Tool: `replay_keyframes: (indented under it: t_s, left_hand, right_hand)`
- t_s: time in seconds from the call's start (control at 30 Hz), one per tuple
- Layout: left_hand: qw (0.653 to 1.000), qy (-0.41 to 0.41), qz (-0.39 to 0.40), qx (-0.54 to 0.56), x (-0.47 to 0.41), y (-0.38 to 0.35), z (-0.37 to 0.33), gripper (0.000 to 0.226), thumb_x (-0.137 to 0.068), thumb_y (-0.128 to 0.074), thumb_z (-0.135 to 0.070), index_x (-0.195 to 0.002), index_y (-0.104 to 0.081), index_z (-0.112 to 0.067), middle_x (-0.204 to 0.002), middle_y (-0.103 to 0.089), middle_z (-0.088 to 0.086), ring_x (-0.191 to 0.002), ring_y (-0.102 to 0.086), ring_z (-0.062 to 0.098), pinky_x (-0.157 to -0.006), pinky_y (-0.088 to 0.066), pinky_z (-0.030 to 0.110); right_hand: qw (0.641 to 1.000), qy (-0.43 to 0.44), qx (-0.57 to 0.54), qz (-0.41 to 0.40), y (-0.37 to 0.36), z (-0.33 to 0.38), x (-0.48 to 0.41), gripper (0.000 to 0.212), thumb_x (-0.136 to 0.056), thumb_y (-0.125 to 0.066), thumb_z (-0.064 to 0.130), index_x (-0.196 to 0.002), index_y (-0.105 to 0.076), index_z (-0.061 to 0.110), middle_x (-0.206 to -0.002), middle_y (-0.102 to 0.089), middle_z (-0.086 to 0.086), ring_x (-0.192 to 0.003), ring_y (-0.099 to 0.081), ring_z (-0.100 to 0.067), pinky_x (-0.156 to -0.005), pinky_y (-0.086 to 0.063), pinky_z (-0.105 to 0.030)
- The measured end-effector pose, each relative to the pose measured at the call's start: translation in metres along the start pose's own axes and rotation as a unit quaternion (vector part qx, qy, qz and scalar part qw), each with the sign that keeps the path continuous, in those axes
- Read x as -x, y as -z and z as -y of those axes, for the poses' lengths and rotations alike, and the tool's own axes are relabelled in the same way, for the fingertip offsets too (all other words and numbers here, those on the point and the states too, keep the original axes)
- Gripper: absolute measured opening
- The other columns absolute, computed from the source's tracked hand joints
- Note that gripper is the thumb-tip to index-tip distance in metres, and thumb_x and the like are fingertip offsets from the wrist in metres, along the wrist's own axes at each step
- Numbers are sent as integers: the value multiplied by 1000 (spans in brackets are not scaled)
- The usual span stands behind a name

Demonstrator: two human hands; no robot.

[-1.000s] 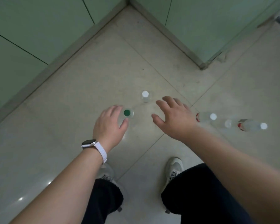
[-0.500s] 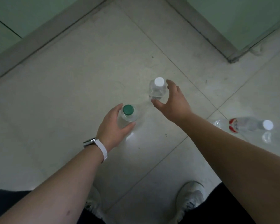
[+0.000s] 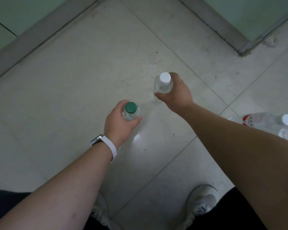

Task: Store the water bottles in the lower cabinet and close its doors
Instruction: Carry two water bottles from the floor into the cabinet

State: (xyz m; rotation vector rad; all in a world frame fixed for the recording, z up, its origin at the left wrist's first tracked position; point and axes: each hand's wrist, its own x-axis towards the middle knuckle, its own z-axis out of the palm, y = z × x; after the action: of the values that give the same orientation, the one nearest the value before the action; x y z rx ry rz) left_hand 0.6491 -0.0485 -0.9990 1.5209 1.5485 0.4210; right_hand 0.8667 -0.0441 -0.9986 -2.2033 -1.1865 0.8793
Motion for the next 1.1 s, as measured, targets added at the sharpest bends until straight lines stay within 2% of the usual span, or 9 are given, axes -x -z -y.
replay_keyframes:
  t_s: [0.17, 0.23, 0.33, 0.43, 0.57, 0.73, 0.87, 1.0, 1.1]
  left_hand:
    - [999, 16, -16, 33, 28, 28, -24, 46, -75, -86, -19, -94, -55, -46, -89, -64, -29, -77, -61, -19, -75, -49, 10]
    - [999, 26, -14, 41, 47, 50, -45, 44, -75, -86, -18, -100, -57, -40, -91, -64, -27, -77, -60, -21, -72, -47, 4]
    - [998, 37, -6, 58, 78, 90, -86, 47, -75, -87, -17, -97, -56, -44, -93, -64, -28, -78, -60, -21, -74, -48, 6]
    - [997, 39, 0, 65, 111, 133, -131, 49, -74, -87, -14, -95, -55, -45, -93, -65, -25, -77, -61, -20, -73, -47, 4]
    - [997, 42, -4, 72, 152, 193, -194, 47, -72, -89, -18, -95, -59, -46, -89, -70, -26, -82, -66, -9, -81, -54, 17]
    - [995, 37, -16, 90, 199, 274, -275, 52, -71, -90, -21, -105, -60, -45, -104, -71, -17, -100, -69, 6, -94, -55, 29]
    - [993, 33, -27, 107, 230, 339, -329, 54, -72, -90, -19, -107, -60, -45, -108, -71, -15, -106, -67, 8, -99, -53, 31]
    - [992, 27, -57, 110, 254, 399, -368, 53, -71, -91, -19, -100, -60, -51, -102, -69, -24, -103, -68, 8, -99, -54, 35]
    - [993, 9, -67, 93, 269, 444, -387, 48, -69, -89, -31, -109, -64, -42, -104, -70, -23, -102, -67, 7, -98, -54, 37]
  right_hand:
    - [1000, -22, 0, 11, 24, 22, 30, 65, -77, -81, 35, -129, -46, 19, -110, -52, 6, -95, -47, -14, -76, -38, -29]
    - [1000, -21, -7, 15, 41, 41, 51, 64, -76, -81, 36, -127, -47, 20, -110, -53, 6, -96, -48, -16, -76, -38, -29]
    - [999, -26, -12, 20, 77, 82, 85, 63, -74, -83, 38, -125, -49, 22, -109, -54, 6, -95, -49, -17, -74, -36, -27]
    - [999, -22, -18, 31, 116, 129, 120, 63, -73, -83, 41, -124, -49, 23, -109, -57, 7, -96, -54, -18, -75, -44, -32]
    - [999, -13, -11, 42, 172, 199, 164, 66, -71, -82, 46, -124, -49, 24, -112, -62, 2, -99, -59, -23, -79, -52, -39]
    - [999, -1, 0, 43, 247, 294, 213, 71, -71, -82, 49, -129, -50, 25, -113, -62, 7, -103, -60, -19, -84, -52, -39]
    - [999, 17, 4, 40, 296, 365, 246, 69, -69, -84, 46, -126, -50, 26, -110, -61, 8, -100, -60, -19, -83, -52, -37]
    - [999, 30, 11, 36, 332, 433, 273, 69, -66, -84, 48, -123, -49, 30, -107, -61, 8, -97, -61, -19, -83, -52, -38]
    - [998, 50, 16, 32, 353, 486, 294, 66, -68, -85, 44, -122, -50, 31, -102, -57, 15, -96, -59, -16, -81, -49, -32]
